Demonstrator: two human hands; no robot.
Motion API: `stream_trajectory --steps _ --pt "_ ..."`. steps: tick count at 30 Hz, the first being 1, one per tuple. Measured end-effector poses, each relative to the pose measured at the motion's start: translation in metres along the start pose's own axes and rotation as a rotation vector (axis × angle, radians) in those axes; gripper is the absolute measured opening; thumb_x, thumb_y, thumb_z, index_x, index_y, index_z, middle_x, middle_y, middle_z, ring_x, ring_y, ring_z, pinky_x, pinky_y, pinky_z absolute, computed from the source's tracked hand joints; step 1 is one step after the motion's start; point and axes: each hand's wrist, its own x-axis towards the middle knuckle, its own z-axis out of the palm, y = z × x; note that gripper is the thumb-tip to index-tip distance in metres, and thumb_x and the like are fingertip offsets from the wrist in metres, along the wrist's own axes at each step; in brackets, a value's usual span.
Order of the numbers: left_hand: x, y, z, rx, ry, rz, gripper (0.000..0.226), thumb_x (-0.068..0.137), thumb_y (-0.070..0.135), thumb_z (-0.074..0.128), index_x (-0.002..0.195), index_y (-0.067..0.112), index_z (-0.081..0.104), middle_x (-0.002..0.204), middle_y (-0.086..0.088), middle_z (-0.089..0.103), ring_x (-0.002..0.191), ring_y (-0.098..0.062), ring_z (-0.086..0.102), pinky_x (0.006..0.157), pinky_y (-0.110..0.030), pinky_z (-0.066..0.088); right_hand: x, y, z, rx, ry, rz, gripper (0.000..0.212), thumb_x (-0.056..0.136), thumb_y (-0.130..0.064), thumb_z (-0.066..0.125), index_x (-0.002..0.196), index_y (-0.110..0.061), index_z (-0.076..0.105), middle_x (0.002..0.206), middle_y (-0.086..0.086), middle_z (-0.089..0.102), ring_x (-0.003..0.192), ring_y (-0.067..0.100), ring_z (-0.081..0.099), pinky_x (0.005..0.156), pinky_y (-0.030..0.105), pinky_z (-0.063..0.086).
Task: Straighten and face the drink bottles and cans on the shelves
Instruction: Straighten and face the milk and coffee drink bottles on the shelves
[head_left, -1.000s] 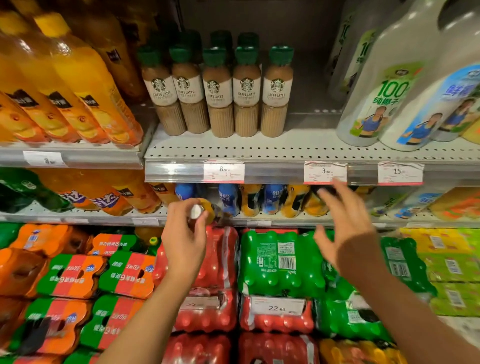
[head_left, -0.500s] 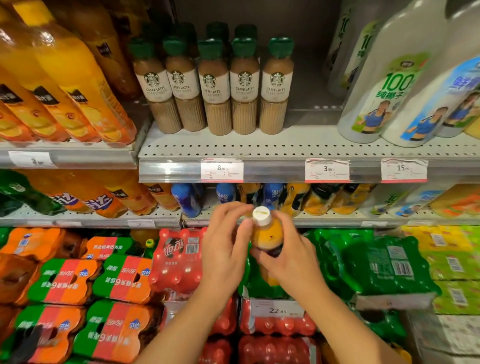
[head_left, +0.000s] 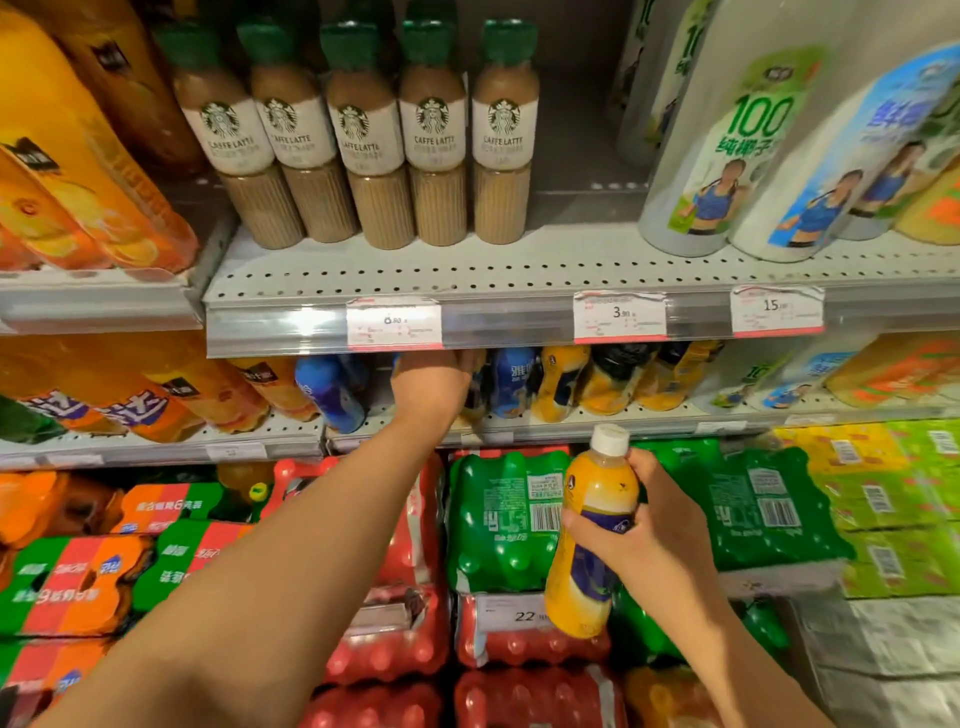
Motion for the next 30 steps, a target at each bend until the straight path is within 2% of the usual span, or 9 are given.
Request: stream_trajectory --steps 5,9,13,15,17,19,22,27,30 --pt "-0.002 0.000 -0.001 0.055 0.006 0.000 0.028 0.102 0.031 0.056 0.112 0.010 0.071 0.111 -0.020 0.071 0.106 -0.042 0.066 0.086 -0.041 0.050 -0.004 0.005 -0.013 0.014 0.025 0.006 0.061 0.065 -0.051 0.086 0.112 -0.057 0.047 0.110 -0.025 0.065 0.097 -0.005 0.065 0.083 0.023 0.055" --pt "-0.027 0.016 -0.003 -0.056 0.136 0.184 0.022 0.094 0.019 0.067 0.106 0.001 0.068 0.085 -0.027 0.069 0.074 -0.047 0.067 0.060 -0.044 0.048 -0.006 0.006 -0.019 0.015 0.029 0.017 0.067 0.066 -0.046 0.089 0.121 -0.048 0.050 0.112 -0.023 0.066 0.099 0.000 0.066 0.086 0.029 0.058" --pt "-0.033 0.038 0.017 -0.016 -0.041 0.210 0.045 0.097 0.031 0.060 0.134 0.006 0.055 0.123 -0.021 0.065 0.099 -0.041 0.066 0.071 -0.042 0.051 -0.008 0.011 -0.026 -0.073 0.041 0.006 0.064 0.064 -0.056 0.086 0.115 -0.043 0.049 0.103 -0.015 0.068 0.086 0.007 0.067 0.071 0.019 0.052" --pt "-0.021 0.048 0.029 0.004 -0.105 0.105 0.042 0.101 0.038 0.053 0.126 0.004 0.056 0.117 -0.020 0.065 0.104 -0.038 0.065 0.072 -0.039 0.048 -0.008 0.014 -0.031 -0.123 0.057 0.033 0.065 0.061 -0.064 0.082 0.112 -0.037 0.053 0.095 -0.007 0.068 0.079 0.012 0.064 0.066 0.020 0.046" --pt "-0.007 0.058 0.038 0.018 -0.205 0.026 0.044 0.104 0.045 0.045 0.120 0.006 0.058 0.114 -0.019 0.065 0.104 -0.036 0.064 0.072 -0.035 0.042 -0.008 0.016 -0.035 -0.110 0.083 0.033 0.070 0.058 -0.066 0.082 0.119 -0.040 0.059 0.101 -0.016 0.068 0.087 0.007 0.063 0.073 0.019 0.047" --pt "0.003 0.063 0.043 -0.012 -0.262 -0.017 0.047 0.106 0.048 0.042 0.123 0.008 0.059 0.119 -0.018 0.063 0.109 -0.034 0.061 0.075 -0.033 0.038 -0.009 0.018 -0.038 -0.049 0.092 0.016 0.064 0.059 -0.061 0.085 0.115 -0.058 0.055 0.103 -0.036 0.065 0.093 -0.010 0.062 0.073 0.004 0.045" --pt "-0.004 0.058 0.038 -0.154 -0.173 -0.016 0.041 0.102 0.045 0.054 0.123 0.011 0.062 0.116 -0.017 0.066 0.108 -0.035 0.063 0.079 -0.035 0.044 -0.010 0.018 -0.038 -0.019 0.098 0.011 0.060 0.062 -0.055 0.089 0.111 -0.059 0.054 0.104 -0.042 0.060 0.092 -0.016 0.059 0.070 -0.003 0.041" --pt "-0.065 0.024 0.004 -0.497 0.016 0.219 0.026 0.092 0.028 0.073 0.116 0.018 0.070 0.111 0.000 0.069 0.101 -0.025 0.063 0.087 -0.041 0.050 -0.004 0.015 -0.034 -0.038 0.235 -0.021 0.057 0.061 -0.058 0.088 0.101 -0.044 0.049 0.102 -0.014 0.056 0.090 -0.003 0.056 0.071 0.016 0.042" --pt "-0.108 0.000 -0.029 -0.637 0.135 0.253 0.024 0.094 0.031 0.070 0.117 0.026 0.065 0.113 0.014 0.064 0.106 -0.012 0.059 0.091 -0.028 0.045 0.005 0.011 -0.025 -0.050 0.282 -0.033 0.058 0.061 -0.063 0.083 0.104 -0.041 0.049 0.103 -0.010 0.055 0.089 0.006 0.055 0.075 0.027 0.043"
